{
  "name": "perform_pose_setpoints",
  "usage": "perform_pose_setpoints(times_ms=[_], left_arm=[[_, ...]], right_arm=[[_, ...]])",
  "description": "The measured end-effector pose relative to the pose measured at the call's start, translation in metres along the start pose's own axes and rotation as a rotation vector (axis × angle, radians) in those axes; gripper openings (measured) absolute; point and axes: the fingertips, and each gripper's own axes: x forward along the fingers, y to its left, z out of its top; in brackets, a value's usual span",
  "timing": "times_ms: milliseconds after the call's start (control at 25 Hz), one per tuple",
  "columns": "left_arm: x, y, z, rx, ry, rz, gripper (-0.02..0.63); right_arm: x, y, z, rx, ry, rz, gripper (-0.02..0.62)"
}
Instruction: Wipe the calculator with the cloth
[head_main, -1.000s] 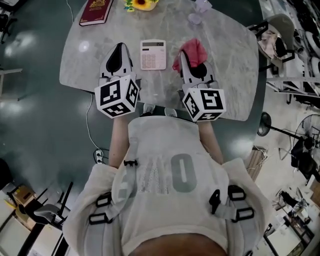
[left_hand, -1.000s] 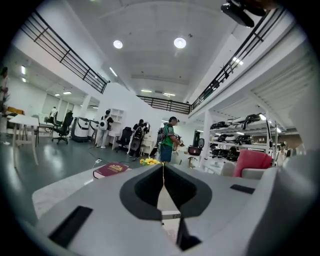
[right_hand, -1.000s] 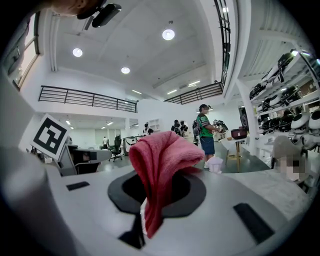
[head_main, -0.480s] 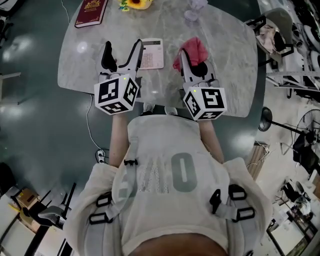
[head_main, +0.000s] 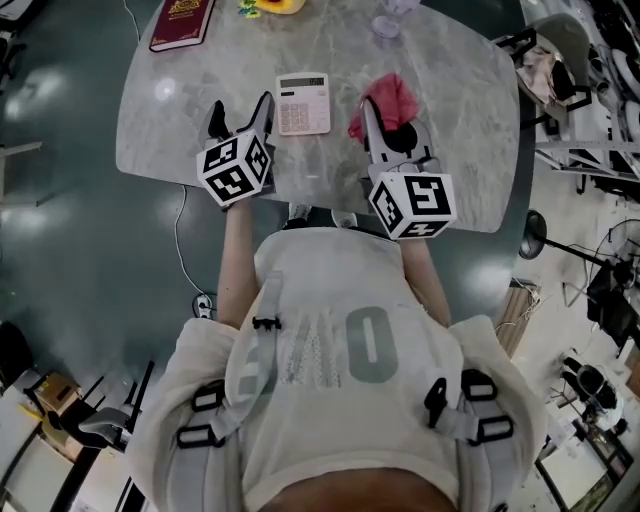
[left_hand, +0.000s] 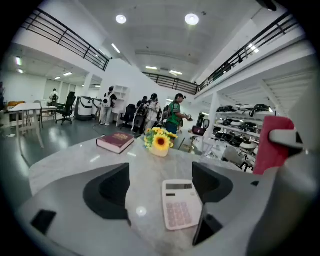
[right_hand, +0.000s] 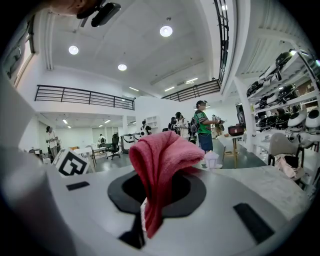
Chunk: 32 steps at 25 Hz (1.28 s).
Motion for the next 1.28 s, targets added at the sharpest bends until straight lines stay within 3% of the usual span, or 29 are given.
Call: perform_pose_setpoints(times_ms=[280, 760, 1000, 1280], left_arm=[[0.022, 0.033, -0.077, -0.009, 0.209, 0.076, 0.377], [0.045, 0.034, -0.149, 0.052, 0.458, 0.097, 0.377], [0.049, 0.033, -0.159, 0.062, 0.496, 0.095, 0.382], [0.05, 0.037, -0.165, -0.016, 0.534, 0.072, 0.388]], right_arm=[[0.001, -0.005, -0.009, -0.004, 0.03, -0.011, 0.055], [0.003, -0.014, -0.016, -0.005, 0.058, -0.026, 0.055], [0.007, -0.021, -0.02, -0.004, 0.069, -0.02, 0.055], [0.015, -0.019, -0.026, -0.015, 0.083, 0.0, 0.055]])
